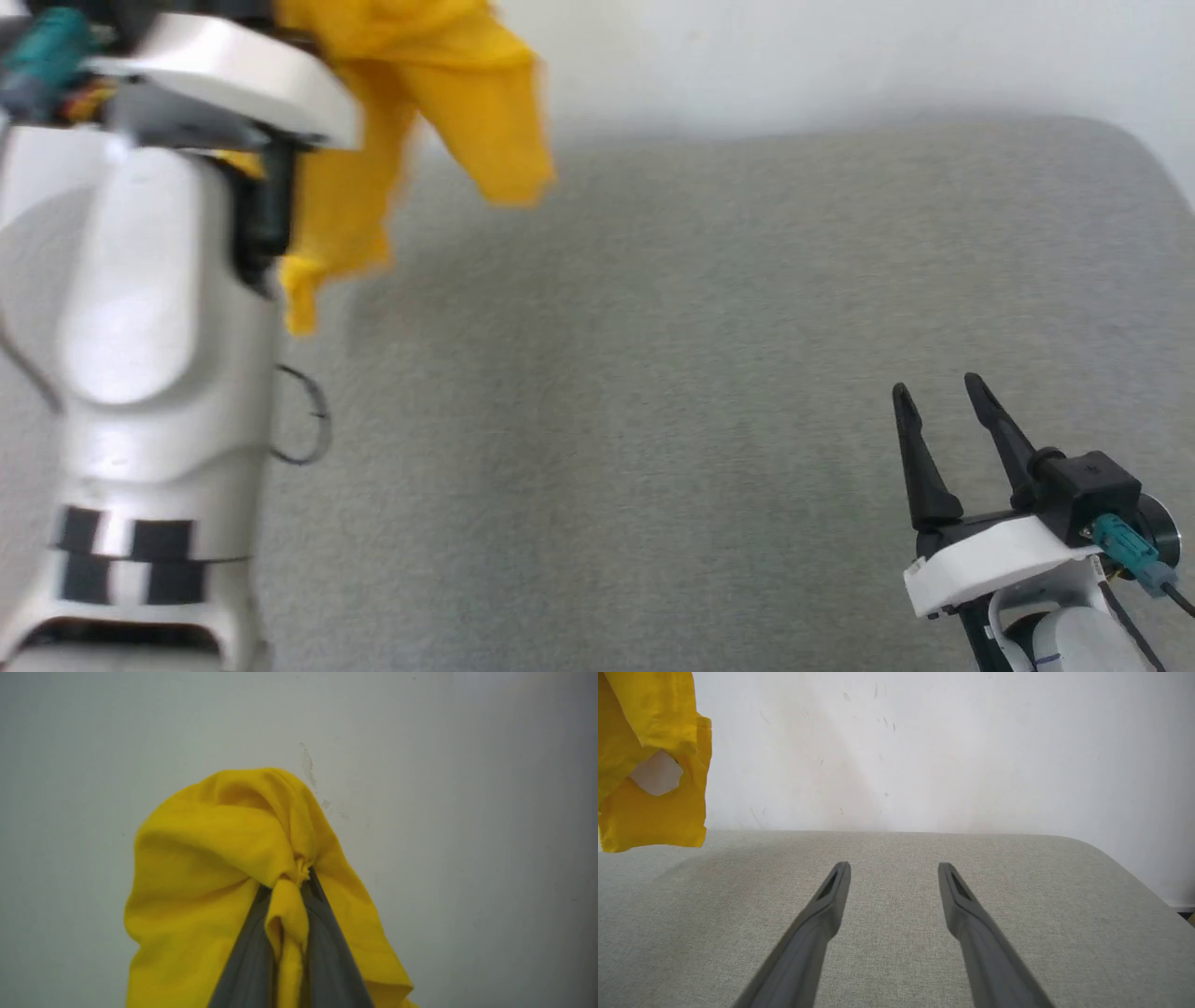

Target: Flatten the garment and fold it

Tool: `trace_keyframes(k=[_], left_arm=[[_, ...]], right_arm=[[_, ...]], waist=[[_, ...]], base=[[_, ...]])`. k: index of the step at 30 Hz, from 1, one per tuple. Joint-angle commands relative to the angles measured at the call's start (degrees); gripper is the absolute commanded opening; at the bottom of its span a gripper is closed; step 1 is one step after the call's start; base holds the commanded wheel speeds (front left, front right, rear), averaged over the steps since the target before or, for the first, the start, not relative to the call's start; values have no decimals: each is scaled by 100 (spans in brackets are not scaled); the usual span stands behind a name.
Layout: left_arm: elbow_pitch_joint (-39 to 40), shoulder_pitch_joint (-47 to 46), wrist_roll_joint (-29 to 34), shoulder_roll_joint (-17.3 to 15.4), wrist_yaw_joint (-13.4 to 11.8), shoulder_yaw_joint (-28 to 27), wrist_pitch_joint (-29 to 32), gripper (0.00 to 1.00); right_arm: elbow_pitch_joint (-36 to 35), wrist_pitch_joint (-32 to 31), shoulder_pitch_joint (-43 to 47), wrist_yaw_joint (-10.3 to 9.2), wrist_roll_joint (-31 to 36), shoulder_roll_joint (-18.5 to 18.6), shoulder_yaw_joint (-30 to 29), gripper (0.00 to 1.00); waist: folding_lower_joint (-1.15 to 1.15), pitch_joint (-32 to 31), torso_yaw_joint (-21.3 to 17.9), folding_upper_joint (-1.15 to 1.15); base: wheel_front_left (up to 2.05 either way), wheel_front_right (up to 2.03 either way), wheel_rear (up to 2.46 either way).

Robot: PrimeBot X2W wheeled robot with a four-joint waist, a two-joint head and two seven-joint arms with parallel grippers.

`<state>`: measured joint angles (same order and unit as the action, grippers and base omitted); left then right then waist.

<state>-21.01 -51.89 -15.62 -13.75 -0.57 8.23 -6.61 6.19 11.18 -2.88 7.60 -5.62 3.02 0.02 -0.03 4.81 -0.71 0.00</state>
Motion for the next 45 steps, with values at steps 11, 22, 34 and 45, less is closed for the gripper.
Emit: trace_keyframes(k=[11,22,34,45], left_arm=[[-855,790,-888,1036,216,798,539,0],[-2209,1731,-1573,1085,199,2453,3159,100],[-1251,2161,-1675,1075,117,2683,1266,100],[451,3258,-957,434,-809,1797,-827,100]], right_arm=[[-199,-289,248,-11,-52,-13,121,100],[-191,-487,302,-11,-236,-13,216,100],[-210,-569,299,-11,-262,-14,237,100],[-499,-689,193,-11,-459,-14,277,100]], waist=[[3,-502,-1190,0],[3,-341,-1374,0],[3,-380,-1089,0],[3,-268,-489,0]], base=[[0,0,0],[0,0,0],[0,0,0],[0,0,0]])
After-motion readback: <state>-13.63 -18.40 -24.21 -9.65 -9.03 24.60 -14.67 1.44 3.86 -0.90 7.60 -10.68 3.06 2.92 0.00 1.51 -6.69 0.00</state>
